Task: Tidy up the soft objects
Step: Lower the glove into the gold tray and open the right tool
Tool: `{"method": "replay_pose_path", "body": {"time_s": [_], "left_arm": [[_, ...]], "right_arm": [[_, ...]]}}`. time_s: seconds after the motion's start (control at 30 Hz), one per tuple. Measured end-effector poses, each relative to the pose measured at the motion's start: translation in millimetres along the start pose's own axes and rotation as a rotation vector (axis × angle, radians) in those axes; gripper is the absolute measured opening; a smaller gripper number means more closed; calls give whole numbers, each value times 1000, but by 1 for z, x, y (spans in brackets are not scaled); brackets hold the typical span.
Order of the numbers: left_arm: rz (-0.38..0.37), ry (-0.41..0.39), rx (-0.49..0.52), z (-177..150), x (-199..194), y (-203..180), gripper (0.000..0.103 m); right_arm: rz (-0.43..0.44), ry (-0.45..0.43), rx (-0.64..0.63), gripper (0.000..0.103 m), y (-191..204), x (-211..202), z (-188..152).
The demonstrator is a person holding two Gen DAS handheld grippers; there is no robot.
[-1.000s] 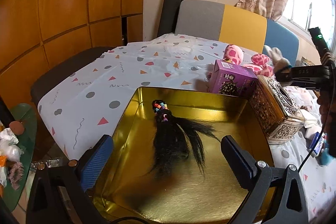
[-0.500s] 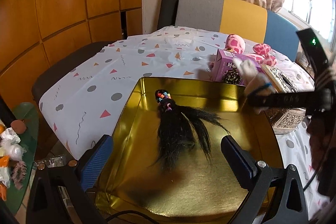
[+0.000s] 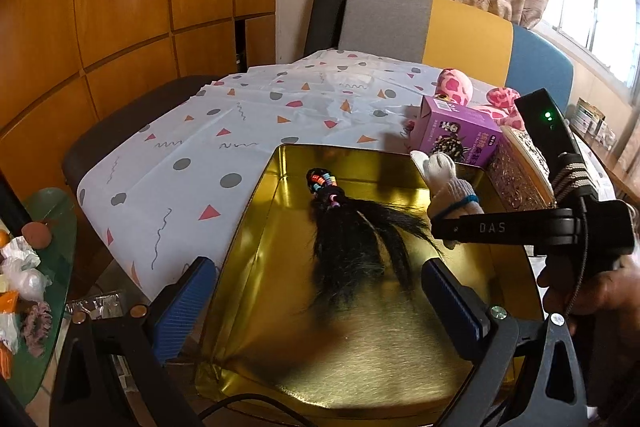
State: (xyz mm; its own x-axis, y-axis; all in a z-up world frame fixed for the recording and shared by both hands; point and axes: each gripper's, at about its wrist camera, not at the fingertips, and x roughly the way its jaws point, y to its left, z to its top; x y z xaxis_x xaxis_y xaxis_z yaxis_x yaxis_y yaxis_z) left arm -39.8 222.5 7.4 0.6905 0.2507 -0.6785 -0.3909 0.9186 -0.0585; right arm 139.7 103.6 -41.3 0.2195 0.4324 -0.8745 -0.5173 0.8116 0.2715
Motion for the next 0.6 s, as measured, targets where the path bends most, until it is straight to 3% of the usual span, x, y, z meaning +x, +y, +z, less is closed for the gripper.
{"method": "replay_pose_path", "body": {"time_s": [0.3, 0.4, 0.47, 0.6], "left_arm": [[-2, 11, -25, -2, 2, 9, 103], [14, 8, -39, -3, 4, 14, 103], [0, 18, -58, -3, 7, 19, 103], [-14, 26, -67, -5, 9, 19, 103]], "right_arm": [[-11, 28, 1, 35, 12, 18, 15], [-3, 3, -2, 53, 15, 19, 16], [5, -29, -7, 75, 16, 14, 16], [0, -67, -17, 76, 12, 0, 10]]}}
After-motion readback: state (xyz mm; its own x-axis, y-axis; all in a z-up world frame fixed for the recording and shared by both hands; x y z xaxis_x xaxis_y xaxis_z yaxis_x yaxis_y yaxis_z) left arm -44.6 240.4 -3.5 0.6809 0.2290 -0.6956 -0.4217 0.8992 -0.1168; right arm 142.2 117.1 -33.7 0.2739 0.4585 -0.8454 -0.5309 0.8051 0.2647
